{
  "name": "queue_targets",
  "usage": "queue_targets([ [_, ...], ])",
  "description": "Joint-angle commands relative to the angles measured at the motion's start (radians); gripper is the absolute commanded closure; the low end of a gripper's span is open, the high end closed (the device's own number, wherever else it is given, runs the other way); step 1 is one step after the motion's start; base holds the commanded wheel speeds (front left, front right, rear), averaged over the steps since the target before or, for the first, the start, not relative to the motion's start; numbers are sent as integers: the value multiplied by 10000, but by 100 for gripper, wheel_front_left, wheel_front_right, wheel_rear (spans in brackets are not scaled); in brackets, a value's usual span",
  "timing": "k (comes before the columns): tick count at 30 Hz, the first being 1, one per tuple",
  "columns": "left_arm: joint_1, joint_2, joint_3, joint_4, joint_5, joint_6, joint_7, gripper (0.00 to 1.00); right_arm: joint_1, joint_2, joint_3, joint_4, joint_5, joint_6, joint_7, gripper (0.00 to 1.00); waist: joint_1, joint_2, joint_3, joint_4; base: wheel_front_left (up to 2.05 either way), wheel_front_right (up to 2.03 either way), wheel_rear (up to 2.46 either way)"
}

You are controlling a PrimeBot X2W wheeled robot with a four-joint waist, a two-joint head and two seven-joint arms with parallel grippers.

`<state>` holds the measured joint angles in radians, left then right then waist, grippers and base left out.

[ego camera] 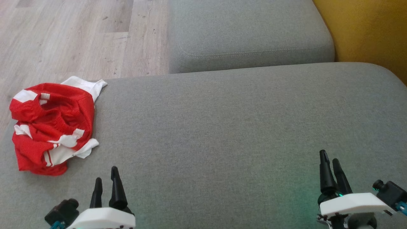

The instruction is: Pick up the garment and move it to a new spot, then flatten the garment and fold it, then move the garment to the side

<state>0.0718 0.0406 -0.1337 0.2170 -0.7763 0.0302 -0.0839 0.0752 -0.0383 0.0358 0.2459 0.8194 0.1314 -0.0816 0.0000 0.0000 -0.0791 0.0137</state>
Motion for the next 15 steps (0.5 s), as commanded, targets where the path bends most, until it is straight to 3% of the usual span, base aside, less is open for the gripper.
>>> queue_targets([
  [1, -310, 68, 55, -357, 335, 56, -127, 0, -269, -69, 206, -374, -305, -4, -142, 0, 0, 0, -5, 3, 0, 0, 0],
  [15, -245, 159, -467, -625, 2271, 485, -538, 0, -178, -81, 579, -725, -2258, -5, -555, 0, 0, 0, -97, -30, 0, 0, 0],
])
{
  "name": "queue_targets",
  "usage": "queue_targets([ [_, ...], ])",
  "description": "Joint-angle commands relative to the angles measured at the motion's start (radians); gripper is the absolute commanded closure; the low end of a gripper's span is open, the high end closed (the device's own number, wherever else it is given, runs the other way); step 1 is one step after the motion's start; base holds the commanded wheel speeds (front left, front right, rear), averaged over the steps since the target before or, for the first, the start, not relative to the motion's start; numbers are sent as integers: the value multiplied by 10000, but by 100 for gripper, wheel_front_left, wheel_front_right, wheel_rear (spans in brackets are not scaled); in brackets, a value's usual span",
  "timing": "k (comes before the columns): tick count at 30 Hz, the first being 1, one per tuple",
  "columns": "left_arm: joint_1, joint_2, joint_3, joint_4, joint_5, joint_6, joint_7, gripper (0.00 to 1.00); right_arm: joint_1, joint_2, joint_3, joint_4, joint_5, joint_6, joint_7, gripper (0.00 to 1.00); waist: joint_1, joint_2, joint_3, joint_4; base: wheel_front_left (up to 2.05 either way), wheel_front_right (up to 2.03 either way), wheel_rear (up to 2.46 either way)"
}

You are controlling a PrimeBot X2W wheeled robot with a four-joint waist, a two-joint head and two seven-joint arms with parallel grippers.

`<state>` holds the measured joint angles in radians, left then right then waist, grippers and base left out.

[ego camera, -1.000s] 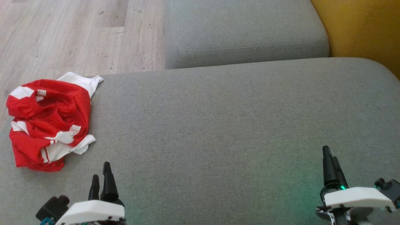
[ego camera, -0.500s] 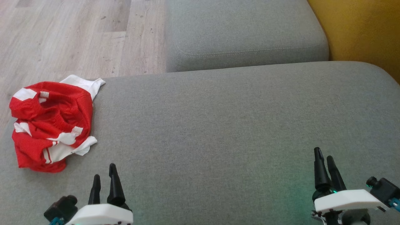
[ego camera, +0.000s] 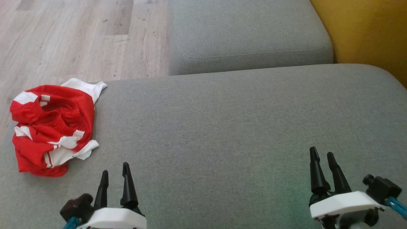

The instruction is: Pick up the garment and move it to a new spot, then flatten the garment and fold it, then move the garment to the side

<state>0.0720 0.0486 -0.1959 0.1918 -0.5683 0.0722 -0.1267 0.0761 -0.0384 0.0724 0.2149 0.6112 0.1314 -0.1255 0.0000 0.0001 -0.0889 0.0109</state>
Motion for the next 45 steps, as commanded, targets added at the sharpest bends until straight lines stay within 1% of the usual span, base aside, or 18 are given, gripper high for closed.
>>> queue_targets([
  [1, -240, 80, 127, -386, 310, 92, -140, 0, -176, -80, 239, -436, -293, -5, -145, 0, 0, -1, -8, -5, 0, 0, 0],
  [7, -236, 81, -42, -421, 1028, 265, -315, 0, -120, -86, 411, -518, -1042, -5, -322, 0, 0, -1, -85, -5, 0, 0, 0],
  [10, -210, 79, -141, -343, 1325, 250, -403, 0, -86, -88, 469, -547, -1353, -6, -410, 0, 0, -1, -132, 0, 0, 0, 0],
  [17, -161, 59, -226, -517, 2070, 410, -609, 0, -23, -95, 527, -556, -2000, -6, -617, 0, 0, -1, -197, 4, 0, 0, 0],
  [24, -89, 34, -258, -654, 2712, 406, -814, 0, 66, -101, 479, -481, -2632, -6, -823, 0, 0, -1, -273, 26, 0, 0, 0],
  [31, -28, 18, -235, -629, 3138, 447, -990, 0, 104, -107, 496, -356, -3091, -7, -999, 0, 0, -1, -315, 50, 0, 0, 0],
  [38, 19, 16, -361, -606, 3590, 654, -1195, 0, 155, -113, 619, -241, -3848, -7, -1206, 0, 0, -1, -364, 84, 0, 0, 0],
  [43, 59, 18, -505, -581, 4035, 771, -1342, 0, 227, -118, 647, -134, -4109, -7, -1354, 0, 0, -1, -442, 94, 0, 0, 0],
  [45, 68, 18, -521, -566, 4052, 794, -1351, 0, 219, -118, 638, -80, -4088, -7, -1363, 0, 0, -1, -455, 94, 0, 0, 0],
])
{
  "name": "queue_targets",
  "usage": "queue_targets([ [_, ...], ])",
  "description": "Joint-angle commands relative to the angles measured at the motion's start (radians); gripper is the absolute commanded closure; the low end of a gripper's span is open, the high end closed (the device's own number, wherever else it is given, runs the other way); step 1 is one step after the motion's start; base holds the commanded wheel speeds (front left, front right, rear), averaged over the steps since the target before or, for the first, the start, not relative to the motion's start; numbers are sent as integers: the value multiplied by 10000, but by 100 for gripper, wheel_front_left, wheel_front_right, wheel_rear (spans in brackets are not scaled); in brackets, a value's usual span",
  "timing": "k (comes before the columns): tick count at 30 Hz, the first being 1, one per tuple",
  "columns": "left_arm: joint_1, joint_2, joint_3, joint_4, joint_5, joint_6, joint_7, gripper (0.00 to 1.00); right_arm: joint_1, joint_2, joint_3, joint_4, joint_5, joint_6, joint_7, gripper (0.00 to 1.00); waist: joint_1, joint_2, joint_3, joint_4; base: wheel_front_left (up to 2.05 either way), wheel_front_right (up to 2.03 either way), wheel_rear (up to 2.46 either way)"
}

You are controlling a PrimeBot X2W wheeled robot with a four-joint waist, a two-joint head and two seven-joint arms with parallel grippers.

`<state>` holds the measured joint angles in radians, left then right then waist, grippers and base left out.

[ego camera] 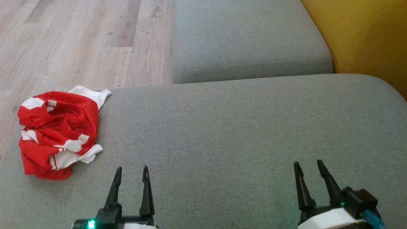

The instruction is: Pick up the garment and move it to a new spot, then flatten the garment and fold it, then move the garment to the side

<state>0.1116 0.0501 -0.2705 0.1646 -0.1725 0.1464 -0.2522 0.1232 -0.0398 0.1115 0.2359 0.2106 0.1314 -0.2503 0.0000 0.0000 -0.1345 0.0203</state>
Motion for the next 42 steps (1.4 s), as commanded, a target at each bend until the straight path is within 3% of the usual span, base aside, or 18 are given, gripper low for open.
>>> queue_targets([
  [1, -322, 2, 218, -277, 87, 54, -95, 0, -259, -104, 247, -270, -70, -7, -114, 0, 0, 0, -4, -1, 0, 0, 0],
  [13, -302, 2, 162, -54, -210, -90, -95, 0, -236, -104, 315, -181, 12, -7, -114, 0, 0, 0, -20, 16, 0, 0, 0],
  [20, -308, 1, 177, -1, -275, -9, -95, 0, -164, -104, 429, -154, -108, -7, -114, 0, 0, 0, 13, 359, 0, 0, 0],
  [42, -104, 1, 1059, -241, 48, 245, -95, 0, -274, -104, 727, -212, -62, -7, -115, 0, 0, 0, 153, 3622, 0, 0, 0],
])
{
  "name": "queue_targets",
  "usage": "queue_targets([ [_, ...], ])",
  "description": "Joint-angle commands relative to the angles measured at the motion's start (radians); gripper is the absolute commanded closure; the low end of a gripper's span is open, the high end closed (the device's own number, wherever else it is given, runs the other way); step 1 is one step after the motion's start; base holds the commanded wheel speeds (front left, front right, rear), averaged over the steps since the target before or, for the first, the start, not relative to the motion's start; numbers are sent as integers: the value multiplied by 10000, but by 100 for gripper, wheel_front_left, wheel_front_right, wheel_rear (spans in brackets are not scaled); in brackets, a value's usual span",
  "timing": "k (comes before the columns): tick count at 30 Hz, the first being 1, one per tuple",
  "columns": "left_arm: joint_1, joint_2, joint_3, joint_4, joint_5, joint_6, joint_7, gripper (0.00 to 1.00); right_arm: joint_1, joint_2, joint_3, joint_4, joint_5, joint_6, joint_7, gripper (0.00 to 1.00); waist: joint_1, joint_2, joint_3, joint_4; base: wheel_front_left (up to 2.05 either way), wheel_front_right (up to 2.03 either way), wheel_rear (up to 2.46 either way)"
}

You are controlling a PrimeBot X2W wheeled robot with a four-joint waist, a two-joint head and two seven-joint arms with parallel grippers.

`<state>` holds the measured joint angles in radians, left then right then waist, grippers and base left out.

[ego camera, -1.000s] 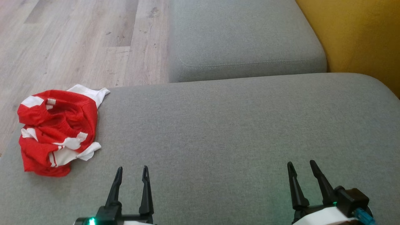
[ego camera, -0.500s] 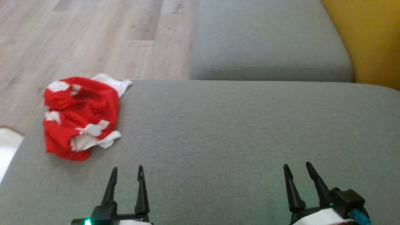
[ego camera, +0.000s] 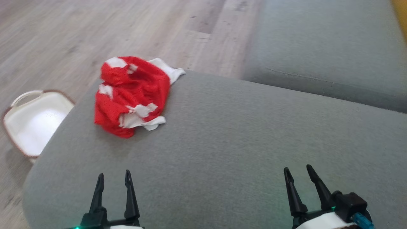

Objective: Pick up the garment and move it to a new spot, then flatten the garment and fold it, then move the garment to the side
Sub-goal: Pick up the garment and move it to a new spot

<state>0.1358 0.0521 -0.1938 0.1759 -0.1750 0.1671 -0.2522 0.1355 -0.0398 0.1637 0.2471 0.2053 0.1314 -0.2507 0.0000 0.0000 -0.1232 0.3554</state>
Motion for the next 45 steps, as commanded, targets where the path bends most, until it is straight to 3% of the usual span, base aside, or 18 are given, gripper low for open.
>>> queue_targets([
  [1, -344, -18, 322, -351, 95, 45, -95, 0, -379, -104, 174, -322, -10, -7, -111, 0, 0, 0, 41, 395, 0, 0, 0],
  [15, -465, -18, 600, -666, 295, 221, -95, 0, -714, -104, 228, -320, -174, -7, -111, 0, 0, 0, 544, 1015, 0, 0, 0],
  [20, -1224, 109, 702, -547, 699, -11, -95, 0, -535, -104, 144, -406, -337, -7, -111, 0, 0, 0, 762, 1213, 0, 0, 0],
  [25, -3093, 722, 809, -234, 966, -417, -88, 0, -550, -204, 145, -619, -861, -7, -111, 0, 0, 0, 1601, 1172, 0, 0, 0],
  [31, -6222, 1456, 768, 427, 1168, -1006, 770, 0, -1033, -1262, 83, -1089, -1100, -7, -111, 0, 0, 0, 3124, 881, 0, 0, 0],
  [34, -7323, 1551, 670, 829, 1274, -1139, 1071, 0, -1152, -1642, 46, -1251, -1134, -7, -111, 0, 0, 0, 3628, 854, 0, 0, 0],
  [40, -10304, 1588, 646, 3257, 1098, -1535, 2006, 0, -1578, -2754, 165, -1734, -1115, -7, -111, 0, 0, 0, 4992, 599, 0, 0, 0],
  [45, -12022, 1731, 629, 5544, 1014, -1744, 3029, 0, -1941, -3304, 227, -2145, -1106, -7, -111, 0, 0, 0, 5793, 133, 0, 0, 0],
])
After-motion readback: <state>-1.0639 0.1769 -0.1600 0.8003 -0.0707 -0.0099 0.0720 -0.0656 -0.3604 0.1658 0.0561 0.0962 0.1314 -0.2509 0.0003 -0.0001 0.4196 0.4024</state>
